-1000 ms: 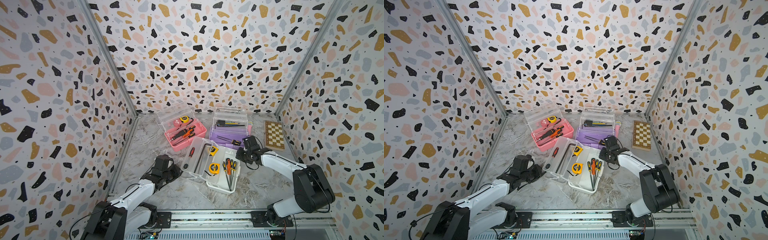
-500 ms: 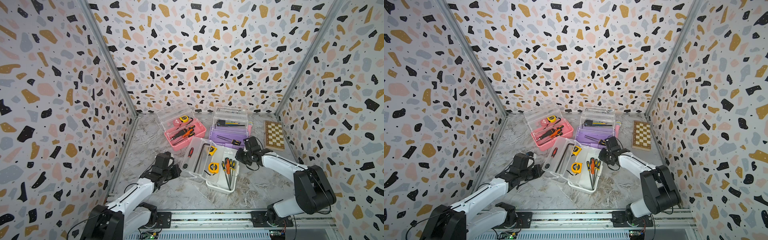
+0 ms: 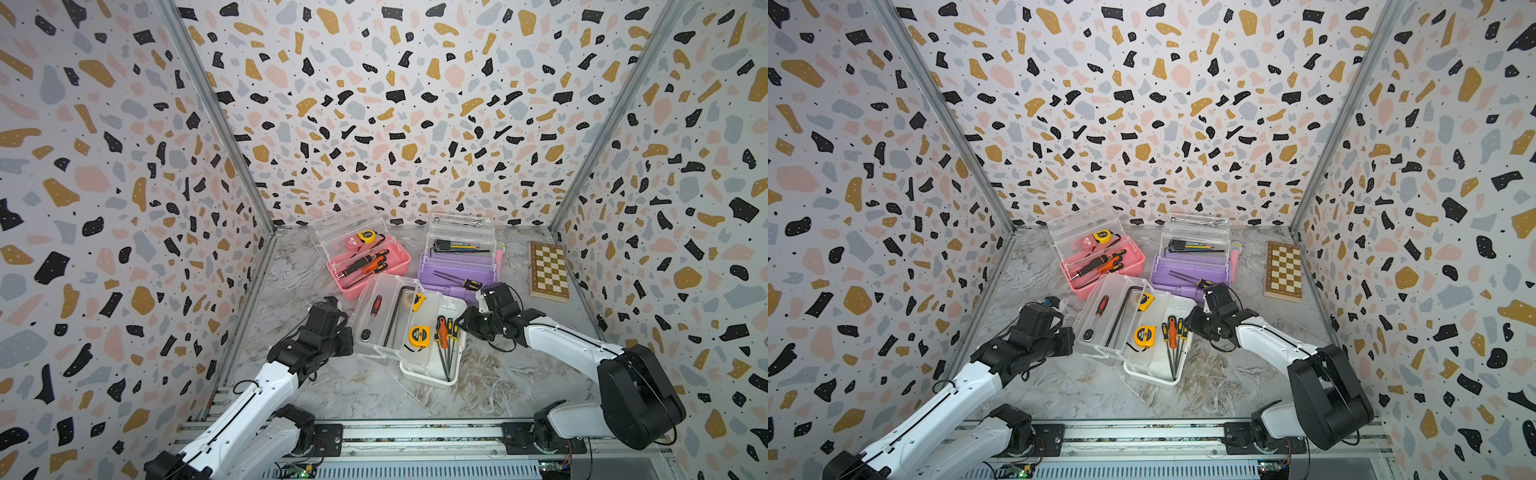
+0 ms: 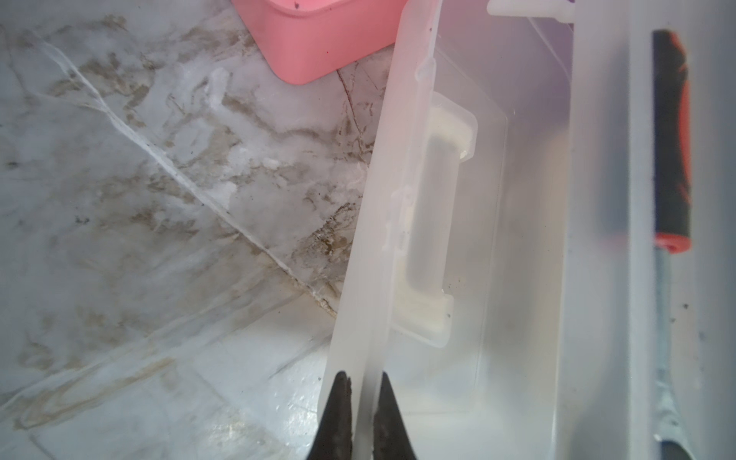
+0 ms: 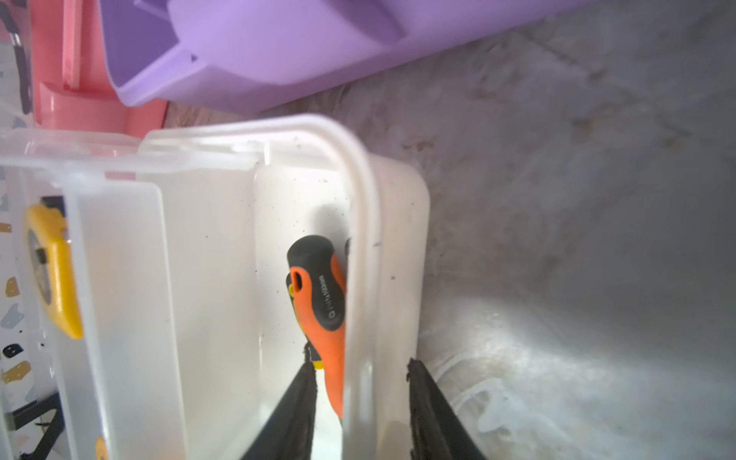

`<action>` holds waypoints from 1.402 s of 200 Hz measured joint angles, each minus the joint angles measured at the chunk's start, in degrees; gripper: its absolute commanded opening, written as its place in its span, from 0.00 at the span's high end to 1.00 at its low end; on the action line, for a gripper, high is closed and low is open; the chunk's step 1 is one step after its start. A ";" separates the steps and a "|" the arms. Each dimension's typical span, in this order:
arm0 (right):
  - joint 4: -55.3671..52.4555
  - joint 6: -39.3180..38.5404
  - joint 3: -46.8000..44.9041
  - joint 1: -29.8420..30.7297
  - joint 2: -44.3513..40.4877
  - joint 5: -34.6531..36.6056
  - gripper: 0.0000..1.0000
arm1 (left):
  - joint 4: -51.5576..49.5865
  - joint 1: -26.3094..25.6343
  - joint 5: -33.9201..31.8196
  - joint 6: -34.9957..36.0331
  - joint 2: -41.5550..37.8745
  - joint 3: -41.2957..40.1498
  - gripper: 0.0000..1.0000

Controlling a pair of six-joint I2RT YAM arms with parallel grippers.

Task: Close toolboxes
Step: Close the toolbox lid.

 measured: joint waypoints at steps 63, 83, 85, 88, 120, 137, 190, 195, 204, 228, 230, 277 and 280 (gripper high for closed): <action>6.08 3.10 -2.36 2.49 0.94 0.79 0.63 | -4.11 -7.87 -8.07 2.51 -1.73 4.76 1.00; 8.37 3.69 -2.38 2.91 2.67 1.22 0.63 | -4.61 -11.26 -10.23 3.89 -2.51 7.58 1.00; 8.66 3.80 -2.38 2.93 2.84 1.27 0.63 | -4.57 -11.65 -10.47 4.04 -2.58 7.87 1.00; 8.98 3.87 -2.40 2.95 3.13 1.31 0.63 | -4.55 -12.24 -10.82 4.31 -2.71 8.22 1.00; 11.52 4.74 -2.47 3.80 5.29 1.73 0.63 | -4.04 -19.50 -16.15 6.32 -2.51 11.91 1.00; 12.46 5.16 -2.47 4.52 5.68 2.03 0.63 | -3.91 -23.58 -18.86 7.28 -1.60 13.94 1.00; 15.72 7.43 -2.80 7.34 6.64 2.21 0.63 | -0.02 -34.91 -21.77 8.57 4.39 18.67 0.97; 16.26 7.76 -2.91 7.54 6.73 2.16 0.63 | 0.33 -35.80 -20.81 8.37 5.14 19.04 0.91; 17.55 8.22 -3.10 7.78 6.80 2.21 0.63 | 1.01 -37.40 -18.64 8.07 6.58 19.78 0.76; 19.34 9.90 -4.11 7.93 6.62 2.60 0.62 | 1.79 -39.34 -14.16 6.08 8.63 20.33 0.43; 19.67 9.86 -4.33 7.93 6.49 2.51 0.61 | 1.79 -39.34 -14.10 6.08 8.70 20.33 0.41; 17.86 10.29 -6.47 8.17 2.01 3.39 0.59 | 3.45 -39.34 -12.46 2.27 9.03 20.33 0.26; 17.49 10.29 -6.47 8.17 1.66 3.50 0.59 | 3.63 -39.34 -12.46 2.16 9.07 20.33 0.25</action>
